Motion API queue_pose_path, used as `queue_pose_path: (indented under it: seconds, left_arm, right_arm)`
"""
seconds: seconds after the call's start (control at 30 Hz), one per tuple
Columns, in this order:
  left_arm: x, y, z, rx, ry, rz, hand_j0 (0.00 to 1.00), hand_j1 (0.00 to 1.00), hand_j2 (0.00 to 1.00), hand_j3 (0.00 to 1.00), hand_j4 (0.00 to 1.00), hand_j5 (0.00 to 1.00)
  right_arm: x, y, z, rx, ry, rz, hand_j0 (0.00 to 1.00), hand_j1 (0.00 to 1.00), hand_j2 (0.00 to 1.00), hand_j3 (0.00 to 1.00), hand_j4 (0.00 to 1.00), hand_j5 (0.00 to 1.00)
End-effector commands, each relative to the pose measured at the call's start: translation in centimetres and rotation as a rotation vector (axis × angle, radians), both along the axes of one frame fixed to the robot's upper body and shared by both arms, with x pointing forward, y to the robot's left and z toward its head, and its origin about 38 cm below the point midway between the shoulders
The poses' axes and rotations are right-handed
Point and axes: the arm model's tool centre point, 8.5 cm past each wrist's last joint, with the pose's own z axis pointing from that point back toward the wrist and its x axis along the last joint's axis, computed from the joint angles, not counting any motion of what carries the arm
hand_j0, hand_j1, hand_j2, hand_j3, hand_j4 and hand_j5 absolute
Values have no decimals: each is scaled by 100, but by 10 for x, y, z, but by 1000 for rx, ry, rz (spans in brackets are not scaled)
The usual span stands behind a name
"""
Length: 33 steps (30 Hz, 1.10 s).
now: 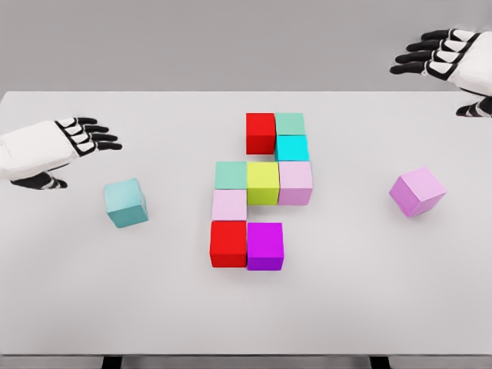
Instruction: Assemble the squares on the desktop into the number 2
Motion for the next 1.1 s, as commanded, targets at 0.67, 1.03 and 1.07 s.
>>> queue_pose_path:
  seconds: [0.67,1.03,1.07]
  left_arm:
    - [11,-47,-42,173,35,-117,100,100,100,100,100,100]
    - [7,-51,-50,194,52,-136,100,100,100,100,100,100]
    - [7,-50,-50,198,51,-135,100,100,100,100,100,100]
  right_arm:
    - [8,-35,-139,-24,548,-137,100,100,100,100,100,100]
    - [31,-35,-166,-58,565,-175,100,100,100,100,100,100]
    - [33,-36,-167,-59,566,-181,100,100,100,100,100,100]
